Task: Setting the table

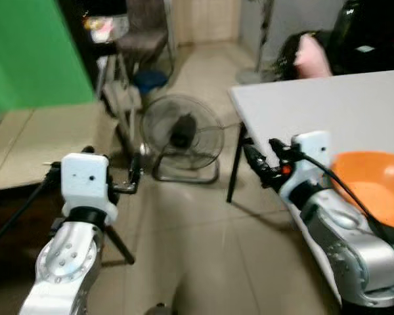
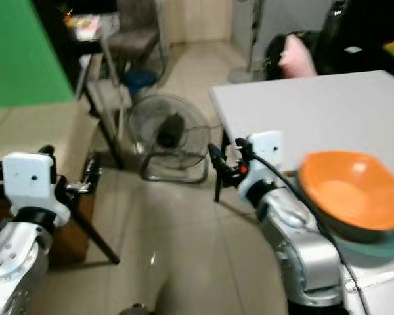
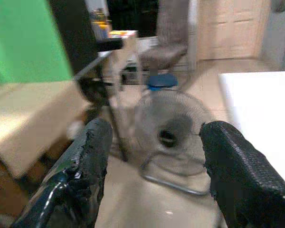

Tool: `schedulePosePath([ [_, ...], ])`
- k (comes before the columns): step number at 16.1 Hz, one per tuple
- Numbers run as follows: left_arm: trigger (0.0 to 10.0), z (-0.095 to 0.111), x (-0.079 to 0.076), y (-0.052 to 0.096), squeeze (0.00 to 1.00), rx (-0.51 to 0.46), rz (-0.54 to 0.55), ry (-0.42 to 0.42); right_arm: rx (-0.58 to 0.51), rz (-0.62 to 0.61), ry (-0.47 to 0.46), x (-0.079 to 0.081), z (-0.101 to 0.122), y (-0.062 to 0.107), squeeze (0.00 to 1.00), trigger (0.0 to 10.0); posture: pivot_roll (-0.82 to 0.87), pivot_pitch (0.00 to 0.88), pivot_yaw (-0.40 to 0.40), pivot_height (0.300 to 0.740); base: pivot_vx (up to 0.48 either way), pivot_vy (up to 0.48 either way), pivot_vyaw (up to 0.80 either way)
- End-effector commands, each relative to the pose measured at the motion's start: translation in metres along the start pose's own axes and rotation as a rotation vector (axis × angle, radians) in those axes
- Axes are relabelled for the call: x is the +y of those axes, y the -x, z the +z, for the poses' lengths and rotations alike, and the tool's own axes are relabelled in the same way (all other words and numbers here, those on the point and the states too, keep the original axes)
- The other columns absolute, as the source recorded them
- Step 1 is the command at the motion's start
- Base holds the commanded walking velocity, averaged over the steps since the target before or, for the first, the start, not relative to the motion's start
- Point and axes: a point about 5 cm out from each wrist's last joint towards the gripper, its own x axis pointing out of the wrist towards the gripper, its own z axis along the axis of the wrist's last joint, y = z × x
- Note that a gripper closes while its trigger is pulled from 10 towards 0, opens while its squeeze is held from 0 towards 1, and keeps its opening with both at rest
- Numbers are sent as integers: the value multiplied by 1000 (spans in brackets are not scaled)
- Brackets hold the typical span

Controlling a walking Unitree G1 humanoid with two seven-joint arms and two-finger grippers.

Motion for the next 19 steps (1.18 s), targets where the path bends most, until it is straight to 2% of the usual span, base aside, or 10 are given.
schedulePosePath([
  [1,10000,-2,0,-1,0,14,2,-10,17,-14,13,-1,-1,0,0,10000,-48,21,37,740,0,465,0],
  [3,10000,-4,1,0,0,20,7,-9,16,-13,0,-2,-3,-1,0,10000,-47,25,36,740,0,458,0],
  [6,10000,-7,2,2,0,33,14,-13,-7,-137,-19,-12,-5,-5,0,10000,-42,28,32,740,0,435,0],
  [12,10000,-6,5,2,0,29,29,-17,88,-69,-44,-10,-19,-4,0,10000,-41,33,27,740,0,427,0],
  [13,10000,-5,5,2,0,13,36,-1,114,-51,-76,-7,-22,-4,0,10000,-42,34,27,740,0,0,0],
  [15,10000,-5,5,3,0,25,47,-1,107,57,-27,4,-21,-6,0,10000,-38,34,23,740,0,0,0],
  [16,10000,-5,5,3,0,25,53,-1,115,65,-4,5,-22,-6,0,10000,-38,34,23,740,0,0,0],
  [19,10000,-3,8,7,0,10,67,-6,119,140,19,13,-24,-8,0,10000,-21,33,7,740,274,0,800],
])
